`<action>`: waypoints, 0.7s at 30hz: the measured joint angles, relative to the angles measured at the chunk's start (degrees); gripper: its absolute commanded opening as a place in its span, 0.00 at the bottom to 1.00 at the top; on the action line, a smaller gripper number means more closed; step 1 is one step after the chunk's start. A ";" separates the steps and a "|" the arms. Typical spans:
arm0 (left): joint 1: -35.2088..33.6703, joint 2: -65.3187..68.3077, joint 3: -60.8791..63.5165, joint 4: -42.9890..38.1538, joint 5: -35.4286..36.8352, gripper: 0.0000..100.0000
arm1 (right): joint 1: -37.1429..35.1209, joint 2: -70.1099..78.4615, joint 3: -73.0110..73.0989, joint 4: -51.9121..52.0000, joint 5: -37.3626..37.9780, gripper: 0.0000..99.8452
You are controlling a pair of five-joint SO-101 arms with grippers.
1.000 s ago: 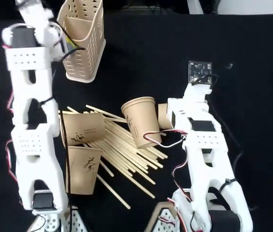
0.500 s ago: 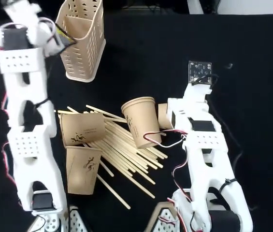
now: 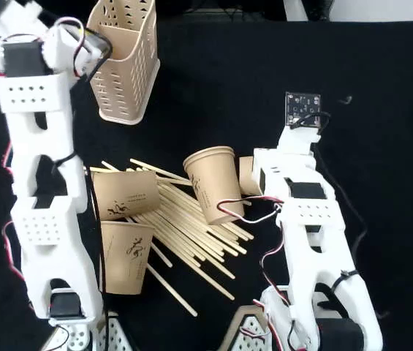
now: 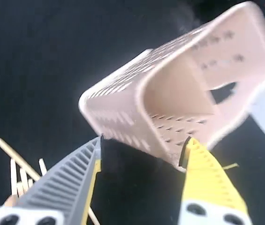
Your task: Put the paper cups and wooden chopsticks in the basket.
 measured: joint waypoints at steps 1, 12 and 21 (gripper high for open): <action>0.00 0.97 0.62 0.00 0.88 0.28 | 0.00 0.00 0.00 0.00 0.00 0.12; 0.18 6.59 1.05 -0.53 3.52 0.05 | 0.00 0.00 0.00 0.00 0.00 0.12; 1.32 6.68 1.05 -2.99 -16.35 0.03 | 0.00 0.00 0.00 0.00 0.00 0.12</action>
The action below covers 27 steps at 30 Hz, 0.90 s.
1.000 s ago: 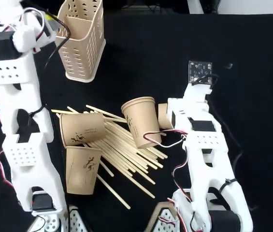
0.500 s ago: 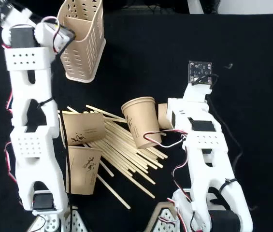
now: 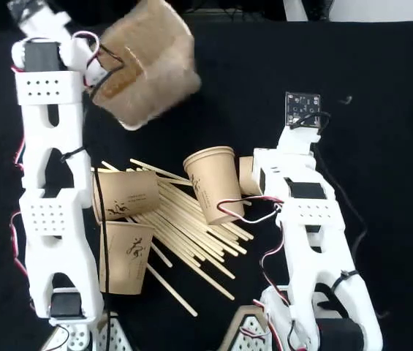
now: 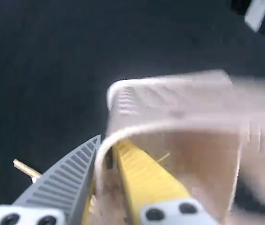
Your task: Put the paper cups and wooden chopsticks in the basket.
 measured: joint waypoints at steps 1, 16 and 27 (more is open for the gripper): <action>0.53 0.00 0.00 -0.26 -3.60 0.03 | 0.00 0.00 0.00 0.00 0.00 0.12; 4.84 -0.09 -1.67 2.81 -14.33 0.15 | 0.00 0.00 0.00 0.00 0.00 0.12; 4.84 -5.54 10.11 2.90 -13.45 0.14 | 0.00 0.00 0.00 0.00 0.00 0.12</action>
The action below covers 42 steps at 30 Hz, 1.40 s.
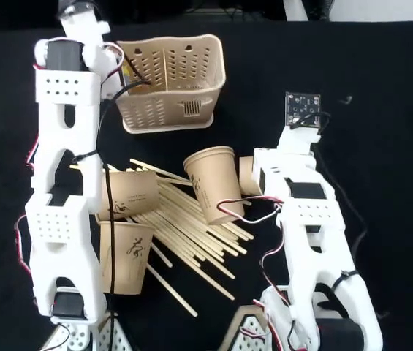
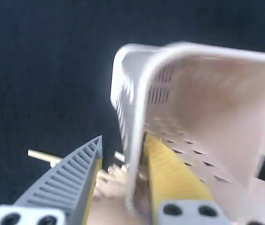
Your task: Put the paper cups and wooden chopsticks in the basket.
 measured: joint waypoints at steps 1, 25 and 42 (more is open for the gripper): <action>0.00 0.00 1.14 0.00 0.00 0.14 | 0.00 0.00 0.00 0.00 0.00 0.12; 3.60 -18.64 23.74 -0.26 0.00 0.03 | 0.00 0.00 0.00 0.00 0.00 0.12; 2.81 -23.65 35.25 -11.25 0.00 0.18 | 0.00 0.00 0.00 0.00 0.00 0.12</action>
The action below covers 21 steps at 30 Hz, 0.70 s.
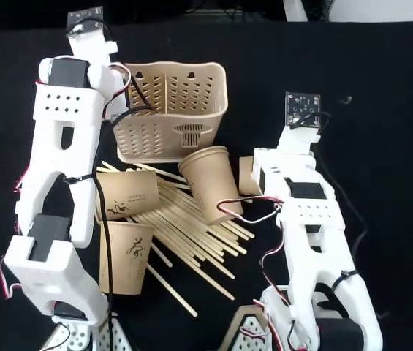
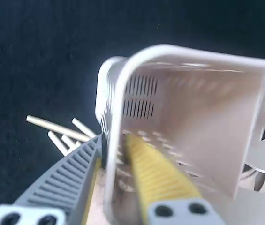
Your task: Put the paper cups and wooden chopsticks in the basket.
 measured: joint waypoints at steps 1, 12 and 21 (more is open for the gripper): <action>0.00 0.00 0.00 -0.53 0.00 0.17 | 0.00 0.00 0.00 0.00 0.00 0.12; -2.81 -0.88 -3.16 0.97 0.00 0.18 | 0.00 0.00 0.00 0.00 0.00 0.12; -10.46 -8.00 -17.93 4.75 -1.58 0.18 | 0.00 -0.26 -1.32 5.10 0.09 0.12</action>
